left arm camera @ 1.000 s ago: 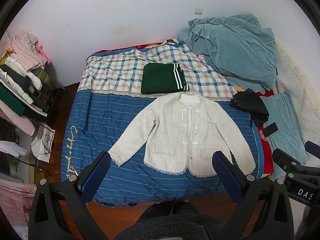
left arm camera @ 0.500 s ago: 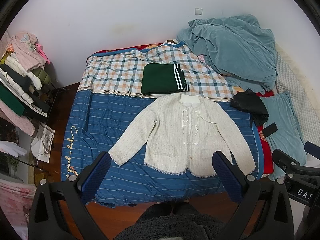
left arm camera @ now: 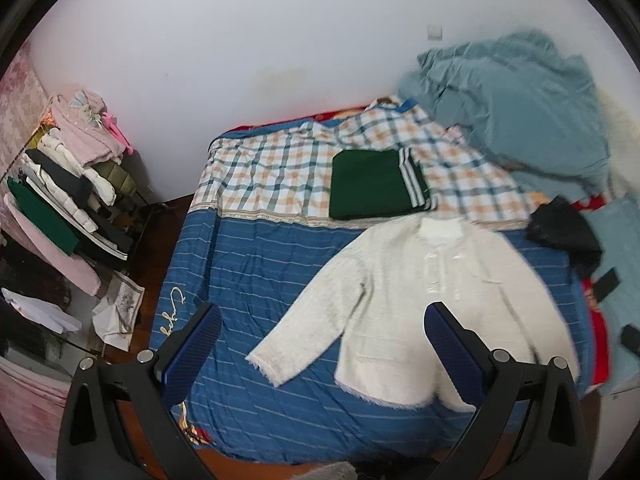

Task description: Fold large clothes

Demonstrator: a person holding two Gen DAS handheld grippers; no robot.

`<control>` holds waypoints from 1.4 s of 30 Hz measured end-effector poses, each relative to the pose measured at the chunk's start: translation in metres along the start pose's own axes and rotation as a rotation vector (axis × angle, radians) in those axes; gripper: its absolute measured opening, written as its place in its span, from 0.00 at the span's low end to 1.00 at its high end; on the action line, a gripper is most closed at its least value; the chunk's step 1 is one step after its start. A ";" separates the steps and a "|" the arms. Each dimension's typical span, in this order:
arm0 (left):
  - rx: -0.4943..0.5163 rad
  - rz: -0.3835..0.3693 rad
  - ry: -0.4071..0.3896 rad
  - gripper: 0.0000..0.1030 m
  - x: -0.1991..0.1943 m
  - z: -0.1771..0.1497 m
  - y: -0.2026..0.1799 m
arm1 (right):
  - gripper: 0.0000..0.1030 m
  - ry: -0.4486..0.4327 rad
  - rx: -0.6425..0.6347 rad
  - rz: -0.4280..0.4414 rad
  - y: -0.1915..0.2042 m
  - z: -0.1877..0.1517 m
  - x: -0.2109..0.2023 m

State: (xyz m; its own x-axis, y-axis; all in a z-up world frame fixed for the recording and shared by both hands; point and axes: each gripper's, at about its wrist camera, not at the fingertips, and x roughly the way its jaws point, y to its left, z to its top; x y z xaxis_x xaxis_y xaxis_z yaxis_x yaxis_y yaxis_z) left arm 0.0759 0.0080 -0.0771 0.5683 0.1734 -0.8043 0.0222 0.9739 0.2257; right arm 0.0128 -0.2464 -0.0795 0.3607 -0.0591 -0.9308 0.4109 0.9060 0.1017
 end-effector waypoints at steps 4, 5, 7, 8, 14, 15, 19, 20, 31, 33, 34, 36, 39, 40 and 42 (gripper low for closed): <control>0.026 0.046 0.070 1.00 0.069 -0.007 -0.019 | 0.63 0.046 0.239 -0.005 -0.056 -0.003 0.088; 0.027 0.050 0.096 1.00 0.087 -0.010 -0.027 | 0.63 0.066 0.319 0.022 -0.077 -0.006 0.116; 0.029 0.064 0.133 1.00 0.120 -0.018 -0.044 | 0.63 0.100 0.435 0.055 -0.110 -0.017 0.166; 0.032 0.071 0.148 1.00 0.136 -0.022 -0.052 | 0.63 0.108 0.488 0.070 -0.127 -0.025 0.191; 0.069 0.119 0.260 1.00 0.228 -0.059 -0.107 | 0.66 0.165 0.880 0.165 -0.244 -0.087 0.353; 0.074 0.125 0.281 1.00 0.241 -0.063 -0.114 | 0.66 0.164 0.938 0.171 -0.262 -0.100 0.376; 0.095 0.137 0.369 1.00 0.297 -0.087 -0.156 | 0.66 0.131 1.190 0.205 -0.326 -0.140 0.458; 0.094 0.137 0.382 1.00 0.306 -0.090 -0.164 | 0.66 0.110 1.263 0.216 -0.341 -0.152 0.478; 0.105 0.052 0.322 1.00 0.320 -0.078 -0.252 | 0.00 -0.255 1.194 0.155 -0.376 -0.079 0.454; 0.117 0.040 0.317 1.00 0.320 -0.080 -0.261 | 0.01 -0.181 1.119 0.221 -0.367 -0.057 0.448; 0.124 0.037 0.319 1.00 0.323 -0.079 -0.265 | 0.10 -0.131 1.105 0.254 -0.362 -0.058 0.452; 0.155 0.037 0.339 1.00 0.331 -0.087 -0.274 | 0.58 0.000 1.127 0.326 -0.345 -0.073 0.470; 0.173 0.039 0.357 1.00 0.339 -0.094 -0.282 | 0.73 0.154 1.238 0.417 -0.317 -0.123 0.501; 0.179 0.042 0.357 1.00 0.341 -0.097 -0.284 | 0.73 0.180 1.294 0.446 -0.308 -0.138 0.515; 0.183 0.048 0.358 1.00 0.345 -0.100 -0.286 | 0.73 0.184 1.390 0.451 -0.299 -0.160 0.535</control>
State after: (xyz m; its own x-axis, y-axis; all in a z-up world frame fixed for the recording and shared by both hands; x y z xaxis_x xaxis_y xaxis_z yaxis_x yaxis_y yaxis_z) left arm 0.1838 -0.1962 -0.4742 0.2506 0.2893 -0.9239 0.1669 0.9271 0.3356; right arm -0.0507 -0.4816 -0.6641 0.6083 0.2615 -0.7494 0.7896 -0.2954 0.5379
